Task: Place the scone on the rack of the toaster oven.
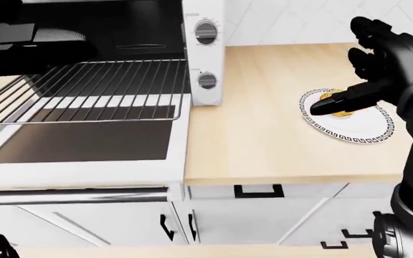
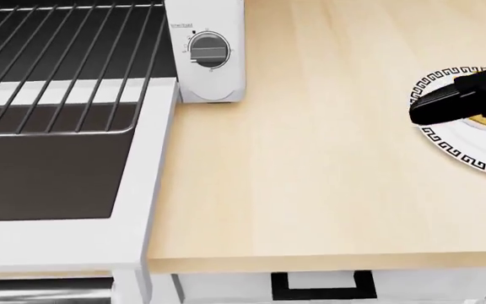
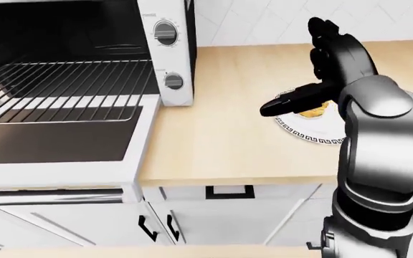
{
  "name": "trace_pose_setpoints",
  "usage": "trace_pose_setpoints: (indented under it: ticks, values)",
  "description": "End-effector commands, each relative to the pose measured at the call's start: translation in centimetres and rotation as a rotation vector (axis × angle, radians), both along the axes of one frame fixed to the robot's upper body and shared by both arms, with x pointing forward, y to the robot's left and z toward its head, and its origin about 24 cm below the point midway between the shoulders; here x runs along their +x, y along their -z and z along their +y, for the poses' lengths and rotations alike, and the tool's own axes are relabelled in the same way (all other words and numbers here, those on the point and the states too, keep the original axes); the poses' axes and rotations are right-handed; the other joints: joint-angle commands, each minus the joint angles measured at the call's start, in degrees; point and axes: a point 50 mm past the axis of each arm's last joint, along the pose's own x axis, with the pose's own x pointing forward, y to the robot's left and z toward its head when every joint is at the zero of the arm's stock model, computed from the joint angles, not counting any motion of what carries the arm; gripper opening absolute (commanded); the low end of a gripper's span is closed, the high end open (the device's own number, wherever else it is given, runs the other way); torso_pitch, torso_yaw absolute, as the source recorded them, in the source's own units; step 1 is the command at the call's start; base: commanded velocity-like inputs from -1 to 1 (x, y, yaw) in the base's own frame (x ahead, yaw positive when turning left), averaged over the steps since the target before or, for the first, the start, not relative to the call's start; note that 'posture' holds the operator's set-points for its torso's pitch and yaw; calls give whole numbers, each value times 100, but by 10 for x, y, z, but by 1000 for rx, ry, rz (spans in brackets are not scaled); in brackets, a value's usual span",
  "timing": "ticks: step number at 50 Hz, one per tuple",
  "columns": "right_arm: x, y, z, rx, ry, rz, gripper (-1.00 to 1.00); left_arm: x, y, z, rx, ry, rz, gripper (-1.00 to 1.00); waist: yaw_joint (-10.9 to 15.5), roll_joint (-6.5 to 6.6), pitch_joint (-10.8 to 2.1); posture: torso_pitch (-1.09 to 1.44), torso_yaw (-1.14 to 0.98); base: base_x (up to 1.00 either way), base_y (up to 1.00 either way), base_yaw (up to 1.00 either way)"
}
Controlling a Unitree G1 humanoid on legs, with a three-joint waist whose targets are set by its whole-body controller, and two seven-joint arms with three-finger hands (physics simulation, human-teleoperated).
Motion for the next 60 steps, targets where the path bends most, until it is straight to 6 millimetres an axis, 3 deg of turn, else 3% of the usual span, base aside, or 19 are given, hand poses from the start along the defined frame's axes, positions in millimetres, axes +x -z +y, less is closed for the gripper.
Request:
trace_pose_setpoints:
  ticks: [1, 7, 21, 30, 42, 48, 60]
  values:
    - [-4, -14, -6, -41, 15, -79, 100, -7, -11, 2, -6, -7, -66, 100, 0, 5, -134, 0, 0, 0, 0, 0]
    - [-1, -6, -22, -49, 55, -54, 100, -7, -11, 1, -5, -5, -64, 100, 9, 4, -147, 0, 0, 0, 0, 0]
    - [35, -7, -15, -96, 30, -8, 100, -9, -7, 3, -8, -11, -63, 100, -16, 61, -168, 0, 0, 0, 0, 0]
    - [39, -14, -17, -112, 38, -2, 100, -10, -12, 2, -11, -4, -66, 100, -2, 73, -176, 0, 0, 0, 0, 0]
    - [46, 12, -28, -126, 70, 51, 100, -11, -12, 3, -10, -5, -68, 100, -2, 59, -203, 0, 0, 0, 0, 0]
    - [44, 13, -30, -126, 76, 52, 100, -11, -10, 3, -12, -5, -65, 100, -4, 63, -210, 0, 0, 0, 0, 0]
    - [40, 16, -55, -92, 140, 56, 100, -12, -15, 2, -9, -4, -71, 100, -7, 28, -216, 0, 0, 0, 0, 0]
